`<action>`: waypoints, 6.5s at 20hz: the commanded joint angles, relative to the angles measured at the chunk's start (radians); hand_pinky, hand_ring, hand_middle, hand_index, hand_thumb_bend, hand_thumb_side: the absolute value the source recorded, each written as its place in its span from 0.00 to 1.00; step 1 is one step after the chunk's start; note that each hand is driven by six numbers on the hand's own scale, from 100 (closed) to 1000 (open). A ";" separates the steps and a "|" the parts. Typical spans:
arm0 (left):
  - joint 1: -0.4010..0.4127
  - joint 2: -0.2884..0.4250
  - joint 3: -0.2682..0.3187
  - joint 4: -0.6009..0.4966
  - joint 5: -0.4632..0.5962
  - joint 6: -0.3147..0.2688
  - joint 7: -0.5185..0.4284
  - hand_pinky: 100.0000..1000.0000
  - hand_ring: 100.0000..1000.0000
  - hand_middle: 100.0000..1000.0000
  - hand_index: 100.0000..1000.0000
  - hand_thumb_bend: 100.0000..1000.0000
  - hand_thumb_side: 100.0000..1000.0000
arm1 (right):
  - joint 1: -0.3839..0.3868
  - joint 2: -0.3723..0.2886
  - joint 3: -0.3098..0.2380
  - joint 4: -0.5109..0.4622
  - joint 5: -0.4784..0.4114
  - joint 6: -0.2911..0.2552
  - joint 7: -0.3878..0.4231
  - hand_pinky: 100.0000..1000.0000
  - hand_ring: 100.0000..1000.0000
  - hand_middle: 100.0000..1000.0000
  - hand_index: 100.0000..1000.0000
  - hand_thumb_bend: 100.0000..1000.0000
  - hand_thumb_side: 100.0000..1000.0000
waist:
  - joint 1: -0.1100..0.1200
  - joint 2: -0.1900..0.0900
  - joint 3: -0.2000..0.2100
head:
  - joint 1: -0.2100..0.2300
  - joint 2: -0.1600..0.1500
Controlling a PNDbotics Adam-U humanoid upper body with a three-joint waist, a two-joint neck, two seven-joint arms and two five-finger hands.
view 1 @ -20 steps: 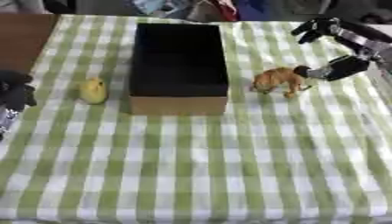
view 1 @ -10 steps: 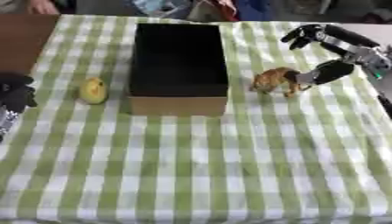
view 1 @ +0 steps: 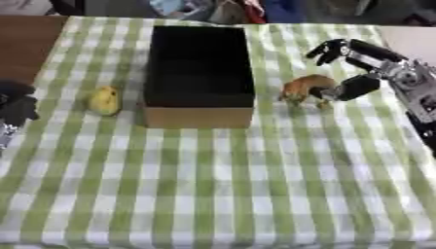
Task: Pick up objects on the table and place them in the box.
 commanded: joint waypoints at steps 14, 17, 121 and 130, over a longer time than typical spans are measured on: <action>-0.011 0.020 0.002 -0.010 0.002 -0.001 -0.005 0.73 0.45 0.43 0.67 0.17 0.50 | -0.030 0.001 -0.035 0.072 0.119 -0.004 -0.040 0.74 0.70 0.74 0.82 0.30 0.32 | 0.004 -0.012 0.003 | -0.004 -0.005; -0.011 0.020 0.002 -0.010 0.003 -0.001 -0.006 0.73 0.45 0.43 0.67 0.17 0.50 | -0.030 0.006 -0.041 0.087 0.135 -0.002 -0.051 0.74 0.69 0.72 0.81 0.25 0.32 | 0.005 -0.012 0.002 | -0.005 -0.005; -0.044 0.087 -0.013 0.013 0.012 -0.021 -0.041 0.73 0.47 0.45 0.67 0.19 0.49 | -0.269 0.117 -0.007 -0.083 0.153 -0.061 0.108 0.77 0.75 0.79 0.86 0.23 0.35 | -0.012 -0.027 0.056 | -0.077 -0.056; -0.108 0.268 -0.022 0.137 -0.063 -0.093 -0.018 0.73 0.51 0.49 0.70 0.32 0.40 | -0.136 -0.081 0.005 -0.442 -0.162 -0.011 0.051 0.74 0.70 0.74 0.85 0.18 0.27 | 0.000 -0.028 0.009 | -0.037 -0.063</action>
